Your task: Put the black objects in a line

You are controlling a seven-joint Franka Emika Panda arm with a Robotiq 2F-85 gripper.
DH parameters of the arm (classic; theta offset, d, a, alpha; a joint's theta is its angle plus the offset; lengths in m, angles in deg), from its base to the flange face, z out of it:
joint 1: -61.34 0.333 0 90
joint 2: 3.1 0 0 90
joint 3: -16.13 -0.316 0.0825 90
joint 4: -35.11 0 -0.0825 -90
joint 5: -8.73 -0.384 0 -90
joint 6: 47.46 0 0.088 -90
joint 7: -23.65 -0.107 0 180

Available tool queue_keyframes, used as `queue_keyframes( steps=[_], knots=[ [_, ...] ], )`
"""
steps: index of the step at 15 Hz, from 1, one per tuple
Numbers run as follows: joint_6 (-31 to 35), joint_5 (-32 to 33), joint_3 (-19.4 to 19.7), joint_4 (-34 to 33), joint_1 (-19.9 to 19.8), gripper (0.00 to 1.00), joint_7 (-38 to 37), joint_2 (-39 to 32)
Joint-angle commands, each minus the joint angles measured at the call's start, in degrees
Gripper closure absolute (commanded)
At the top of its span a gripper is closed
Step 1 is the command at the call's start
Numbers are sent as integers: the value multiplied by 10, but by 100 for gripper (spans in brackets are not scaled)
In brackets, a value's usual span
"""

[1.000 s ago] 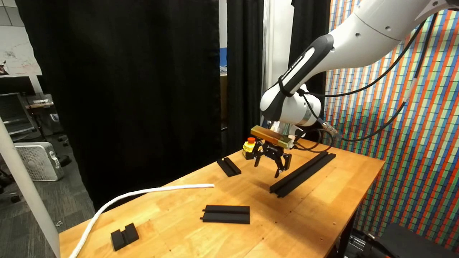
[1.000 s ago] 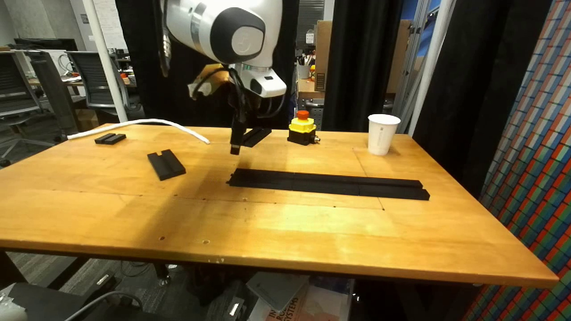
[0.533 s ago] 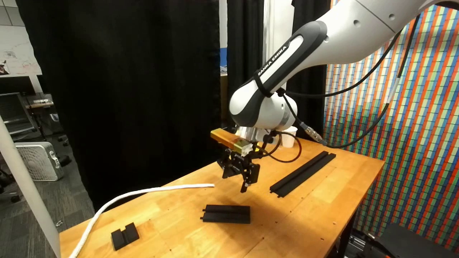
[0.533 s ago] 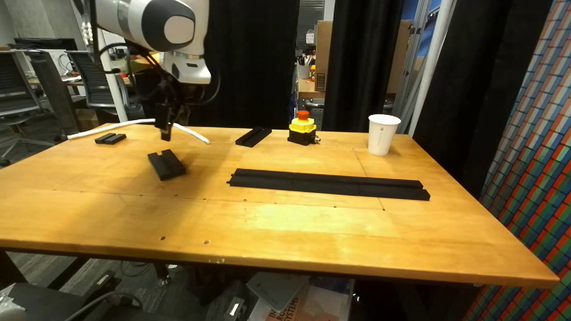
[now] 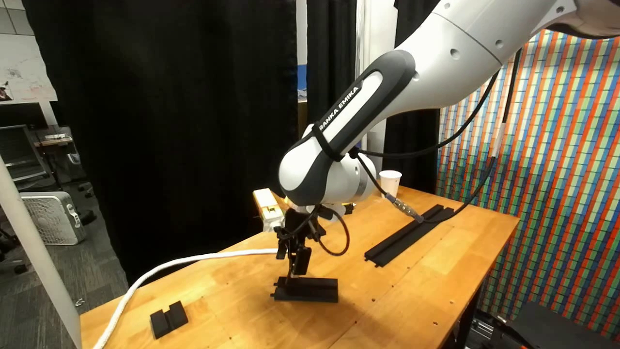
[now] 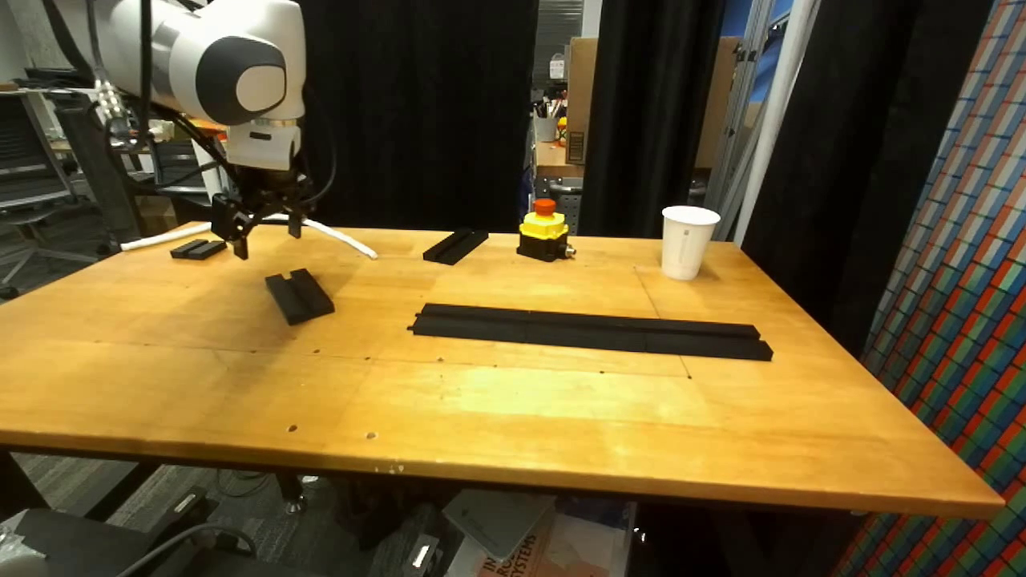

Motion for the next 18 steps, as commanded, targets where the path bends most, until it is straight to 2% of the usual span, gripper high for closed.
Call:
queue_keyframes(
  steps=[1,6,9,13,18],
  knots=[
    [31,51,16,-16,30,0,-120,-32],
    [18,137,47,-7,60,0,-252,-39],
    [19,187,63,-7,68,0,-305,-42],
    [1,216,66,-13,60,0,-332,-46],
    [-4,210,59,-14,49,0,-329,-53]
  ],
)
